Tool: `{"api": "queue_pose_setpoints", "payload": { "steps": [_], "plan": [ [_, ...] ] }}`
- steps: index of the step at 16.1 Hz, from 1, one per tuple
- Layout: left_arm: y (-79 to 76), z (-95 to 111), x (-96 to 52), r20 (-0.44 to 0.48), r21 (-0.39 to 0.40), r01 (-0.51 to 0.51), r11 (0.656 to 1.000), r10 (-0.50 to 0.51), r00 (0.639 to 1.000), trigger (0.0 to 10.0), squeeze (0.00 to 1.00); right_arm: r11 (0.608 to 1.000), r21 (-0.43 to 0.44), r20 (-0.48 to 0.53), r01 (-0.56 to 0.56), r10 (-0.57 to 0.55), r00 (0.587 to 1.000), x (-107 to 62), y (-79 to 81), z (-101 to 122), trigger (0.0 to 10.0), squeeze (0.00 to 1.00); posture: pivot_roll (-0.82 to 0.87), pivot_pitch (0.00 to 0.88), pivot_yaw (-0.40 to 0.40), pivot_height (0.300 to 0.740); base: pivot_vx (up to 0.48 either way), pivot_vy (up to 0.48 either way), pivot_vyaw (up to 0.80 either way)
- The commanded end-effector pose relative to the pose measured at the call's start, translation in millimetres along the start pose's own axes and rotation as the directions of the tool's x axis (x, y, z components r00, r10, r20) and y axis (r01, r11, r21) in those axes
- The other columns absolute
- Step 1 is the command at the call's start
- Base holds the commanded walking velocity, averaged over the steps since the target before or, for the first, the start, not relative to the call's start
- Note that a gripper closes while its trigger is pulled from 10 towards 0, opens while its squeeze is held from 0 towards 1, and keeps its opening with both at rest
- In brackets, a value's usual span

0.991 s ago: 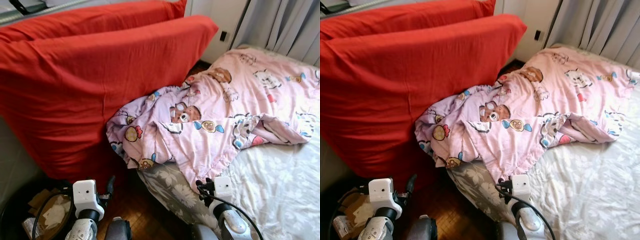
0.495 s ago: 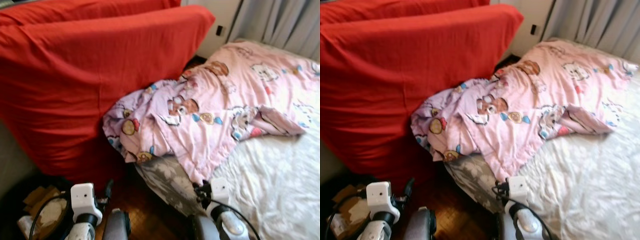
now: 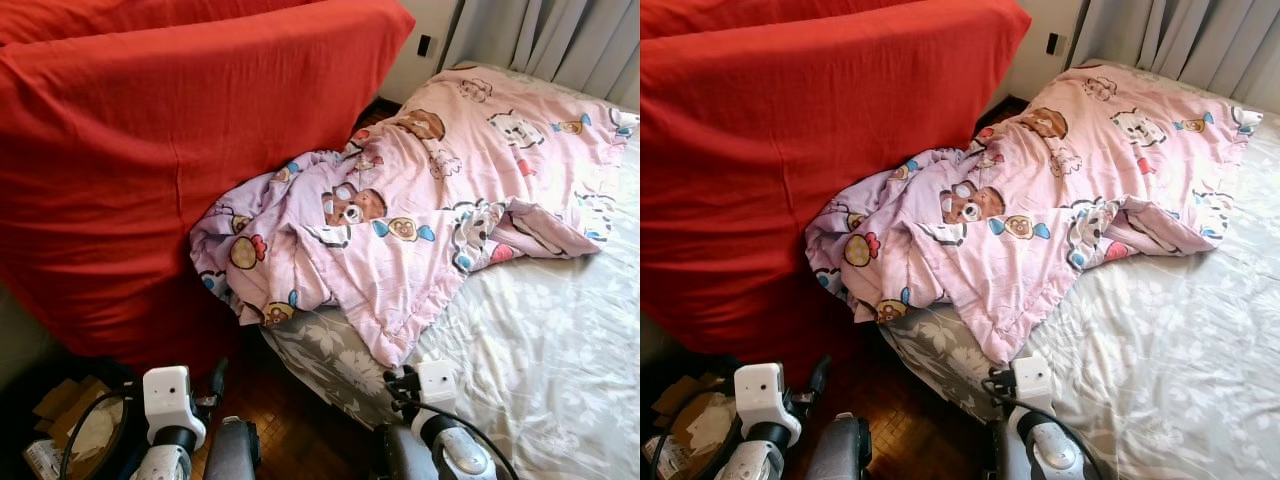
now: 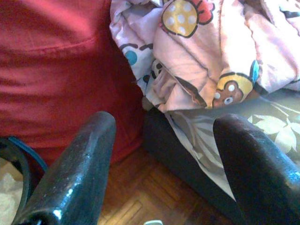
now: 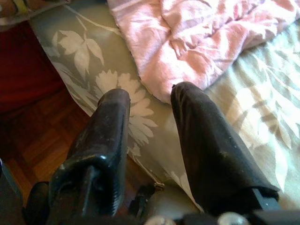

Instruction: Clean up the room

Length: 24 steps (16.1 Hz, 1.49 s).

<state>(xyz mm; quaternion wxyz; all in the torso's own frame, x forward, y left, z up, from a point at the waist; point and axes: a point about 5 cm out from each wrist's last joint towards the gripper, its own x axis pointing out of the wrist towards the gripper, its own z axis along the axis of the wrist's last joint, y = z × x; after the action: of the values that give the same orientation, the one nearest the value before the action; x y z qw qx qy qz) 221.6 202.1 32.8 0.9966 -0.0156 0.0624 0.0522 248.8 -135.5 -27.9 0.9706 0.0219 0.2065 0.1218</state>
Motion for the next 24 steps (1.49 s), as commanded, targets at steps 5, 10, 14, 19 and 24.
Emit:
{"api": "queue_pose_setpoints", "payload": {
  "steps": [5,10,14,19,24],
  "plan": [
    [1.0,1.6,0.4,-0.001,-0.007,0.009,1.0,-0.009,1.0,10.0,0.0,1.0,0.001,-0.017,-0.008,0.008,1.0,-0.2,5.8,-4.4,10.0,0.0,0.07,0.161,-0.029,0.605,0.245,0.0,0.32],
    [-0.4,2.5,0.6,0.0,-0.003,0.019,1.0,-0.019,1.0,10.0,0.0,0.999,0.021,-0.017,0.028,-0.028,0.999,1.2,4.2,-3.2,10.0,0.0,0.07,0.161,-0.022,0.605,0.311,0.0,0.0],
    [-1.5,4.0,2.1,0.003,0.001,0.03,1.0,-0.03,1.0,10.0,0.0,0.998,0.042,-0.025,0.053,-0.052,0.998,3.1,1.6,-1.5,10.0,0.0,0.07,0.162,-0.016,0.605,0.33,0.0,0.53],
    [-4.9,3.3,0.8,-0.001,-0.004,0.06,0.998,-0.06,0.998,10.0,0.0,0.963,0.163,-0.057,0.214,-0.208,0.977,5.6,-12.0,1.4,10.0,1.0,0.08,0.168,-0.007,0.605,0.0,0.0,0.0],
    [-4.5,3.0,-3.0,-0.007,-0.004,0.063,0.998,-0.063,0.998,10.0,0.0,0.912,0.211,-0.113,0.351,-0.334,0.936,4.8,-28.7,2.3,10.0,1.0,0.1,0.187,-0.007,0.605,0.0,0.0,0.0]
  ]
}}
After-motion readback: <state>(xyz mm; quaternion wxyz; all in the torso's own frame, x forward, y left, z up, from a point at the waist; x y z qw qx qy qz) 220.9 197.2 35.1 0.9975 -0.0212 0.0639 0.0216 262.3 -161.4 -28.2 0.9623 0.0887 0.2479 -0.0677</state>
